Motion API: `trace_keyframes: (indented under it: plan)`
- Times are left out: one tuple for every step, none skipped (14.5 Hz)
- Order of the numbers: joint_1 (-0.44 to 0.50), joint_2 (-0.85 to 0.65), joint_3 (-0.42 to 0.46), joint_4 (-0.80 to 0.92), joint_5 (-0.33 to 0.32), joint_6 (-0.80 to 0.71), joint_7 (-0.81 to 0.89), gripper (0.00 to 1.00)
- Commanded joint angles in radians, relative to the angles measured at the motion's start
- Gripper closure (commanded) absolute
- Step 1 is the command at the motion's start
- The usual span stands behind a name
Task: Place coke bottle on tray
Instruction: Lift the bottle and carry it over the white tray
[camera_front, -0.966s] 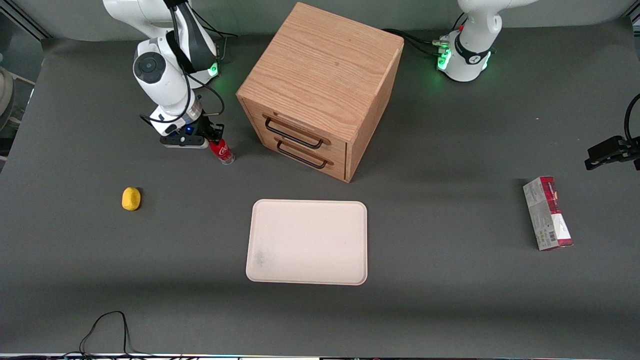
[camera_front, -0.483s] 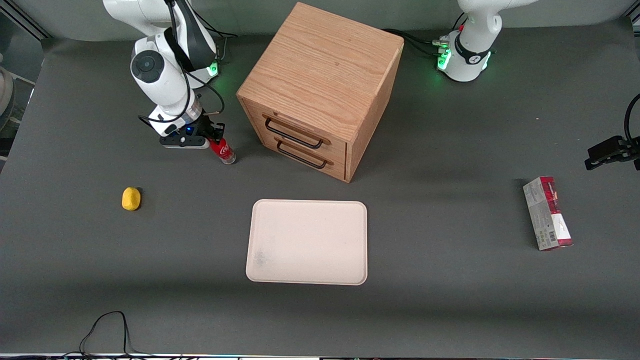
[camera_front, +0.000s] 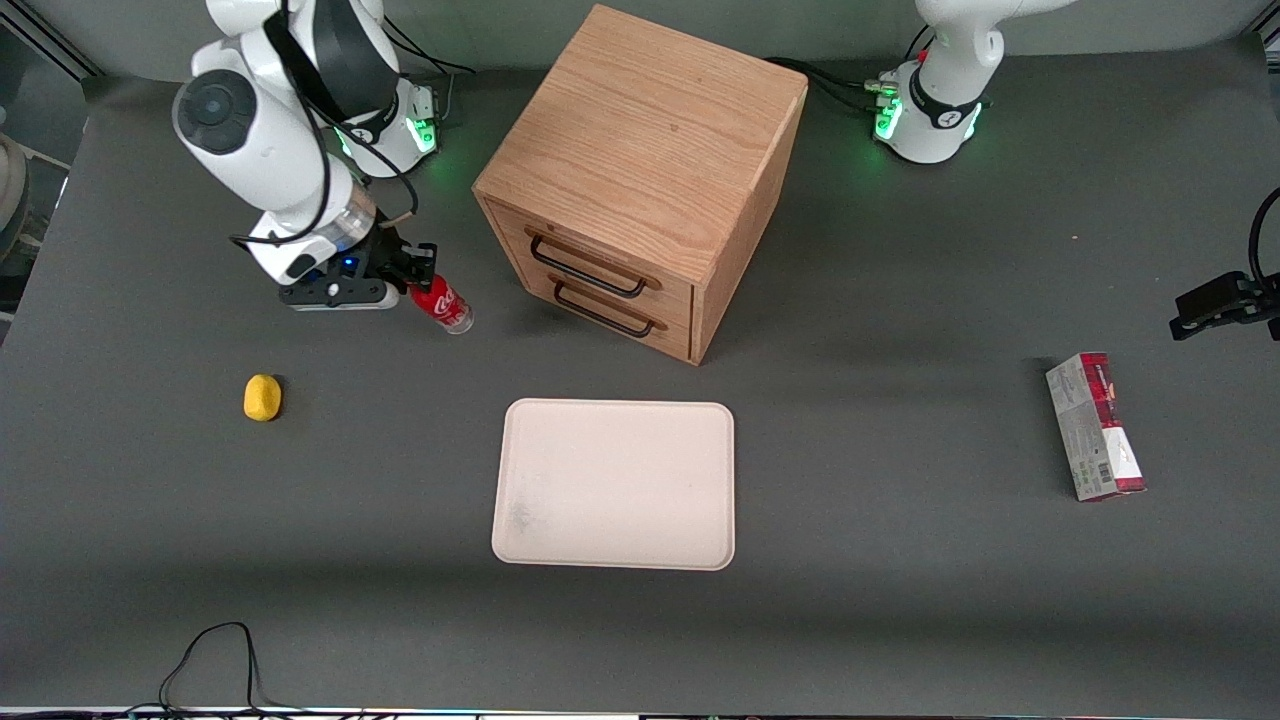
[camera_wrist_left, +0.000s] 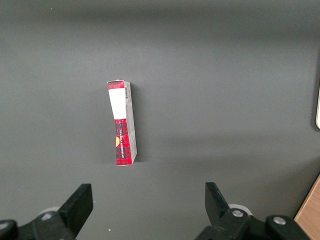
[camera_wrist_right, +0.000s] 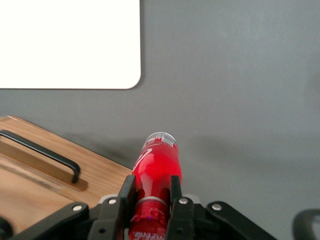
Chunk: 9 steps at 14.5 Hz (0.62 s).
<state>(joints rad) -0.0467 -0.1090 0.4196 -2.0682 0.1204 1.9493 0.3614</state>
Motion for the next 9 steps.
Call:
trace_keyframes:
  plan:
    - [-0.004, 0.122, -0.001, 0.227, -0.086, -0.114, -0.016, 1.0]
    - [-0.002, 0.164, -0.001, 0.306, -0.103, -0.163, -0.016, 1.0]
    - [-0.002, 0.211, -0.001, 0.391, -0.108, -0.208, -0.016, 1.0]
    - [-0.001, 0.256, -0.001, 0.475, -0.11, -0.249, -0.016, 1.0]
    - [0.004, 0.299, -0.001, 0.555, -0.111, -0.285, -0.015, 1.0]
    - [0.005, 0.336, 0.001, 0.623, -0.113, -0.312, -0.015, 1.0]
    - [0.008, 0.368, 0.005, 0.673, -0.128, -0.322, -0.015, 1.0]
    - [0.014, 0.393, 0.01, 0.71, -0.16, -0.325, -0.015, 1.0]
    - [0.022, 0.423, 0.021, 0.746, -0.189, -0.323, -0.016, 1.0]
